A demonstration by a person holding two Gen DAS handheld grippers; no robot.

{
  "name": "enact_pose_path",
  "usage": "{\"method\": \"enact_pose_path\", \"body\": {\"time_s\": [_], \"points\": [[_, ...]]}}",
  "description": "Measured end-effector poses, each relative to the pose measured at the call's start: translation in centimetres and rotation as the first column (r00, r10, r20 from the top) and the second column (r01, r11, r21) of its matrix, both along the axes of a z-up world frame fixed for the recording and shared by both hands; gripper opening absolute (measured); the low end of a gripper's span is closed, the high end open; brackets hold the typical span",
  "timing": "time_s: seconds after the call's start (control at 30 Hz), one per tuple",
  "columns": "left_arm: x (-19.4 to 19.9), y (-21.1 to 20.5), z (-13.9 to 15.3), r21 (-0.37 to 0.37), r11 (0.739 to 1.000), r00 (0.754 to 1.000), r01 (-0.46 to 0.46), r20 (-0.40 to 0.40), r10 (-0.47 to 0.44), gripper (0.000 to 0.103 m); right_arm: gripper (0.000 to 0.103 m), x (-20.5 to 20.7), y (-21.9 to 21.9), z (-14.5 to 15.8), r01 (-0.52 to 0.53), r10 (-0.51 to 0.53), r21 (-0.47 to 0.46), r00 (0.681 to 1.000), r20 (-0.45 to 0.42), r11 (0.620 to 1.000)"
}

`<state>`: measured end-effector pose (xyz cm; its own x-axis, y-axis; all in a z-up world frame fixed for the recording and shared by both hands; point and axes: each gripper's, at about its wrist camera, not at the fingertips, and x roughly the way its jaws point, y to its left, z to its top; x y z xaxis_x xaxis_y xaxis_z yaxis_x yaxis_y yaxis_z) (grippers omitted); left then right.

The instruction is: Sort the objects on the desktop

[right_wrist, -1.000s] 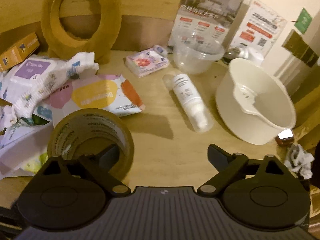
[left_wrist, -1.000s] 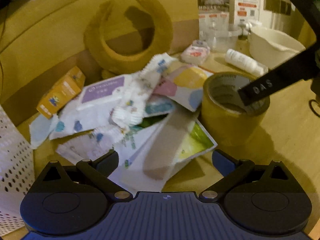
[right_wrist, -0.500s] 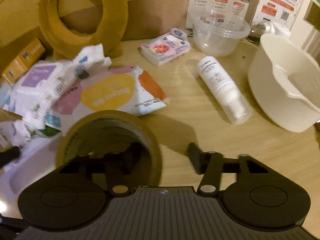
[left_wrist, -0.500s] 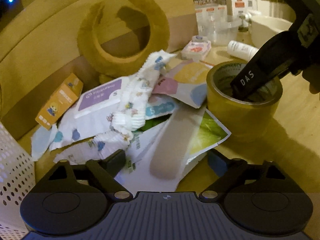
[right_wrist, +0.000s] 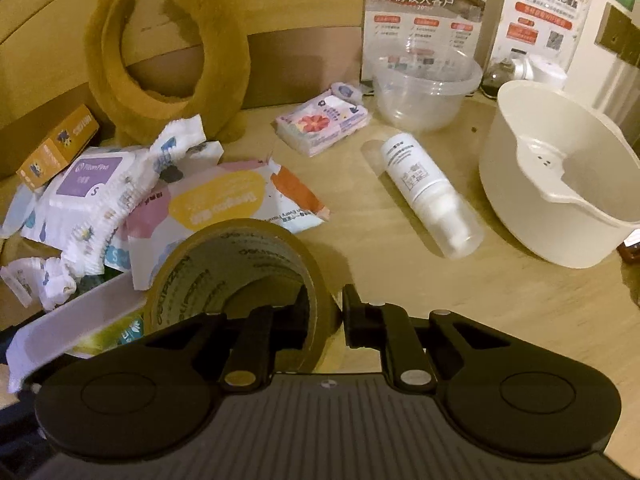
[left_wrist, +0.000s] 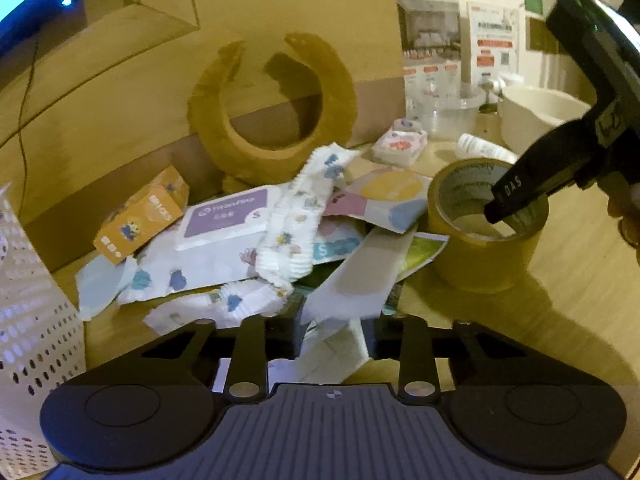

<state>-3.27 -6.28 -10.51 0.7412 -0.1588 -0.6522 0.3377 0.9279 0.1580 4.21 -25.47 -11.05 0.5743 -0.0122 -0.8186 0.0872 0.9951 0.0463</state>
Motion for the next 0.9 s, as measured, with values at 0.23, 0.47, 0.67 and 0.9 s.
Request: {"method": "enact_pose_path", "body": {"time_s": [0.23, 0.47, 0.67, 0.9], "points": [[-1.1, 0.3, -0.9, 0.114, 0.994, 1.0, -0.001, 0.008, 0.0, 0.058, 0.017, -0.2, 0.6, -0.5, -0.006, 0.006, -0.011, 1.0, -0.007, 1.0], [-2.4, 3.1, 1.8, 0.035, 0.999, 0.997, -0.009, 0.082, 0.006, 0.087, 0.017, 0.2, 0.6, -1.1, -0.004, 0.004, -0.01, 1.0, -0.019, 1.0], [1.9, 3.4, 3.5, -0.021, 0.999, 0.995, -0.043, 0.084, 0.045, 0.09, 0.017, 0.6, 0.8, -1.6, -0.004, 0.004, 0.0, 1.0, -0.019, 1.0], [8.3, 1.0, -0.3, -0.016, 0.998, 0.997, -0.064, -0.052, 0.063, 0.087, 0.057, 0.6, 0.6, -1.2, 0.0, 0.0, 0.007, 1.0, -0.023, 1.0]]}}
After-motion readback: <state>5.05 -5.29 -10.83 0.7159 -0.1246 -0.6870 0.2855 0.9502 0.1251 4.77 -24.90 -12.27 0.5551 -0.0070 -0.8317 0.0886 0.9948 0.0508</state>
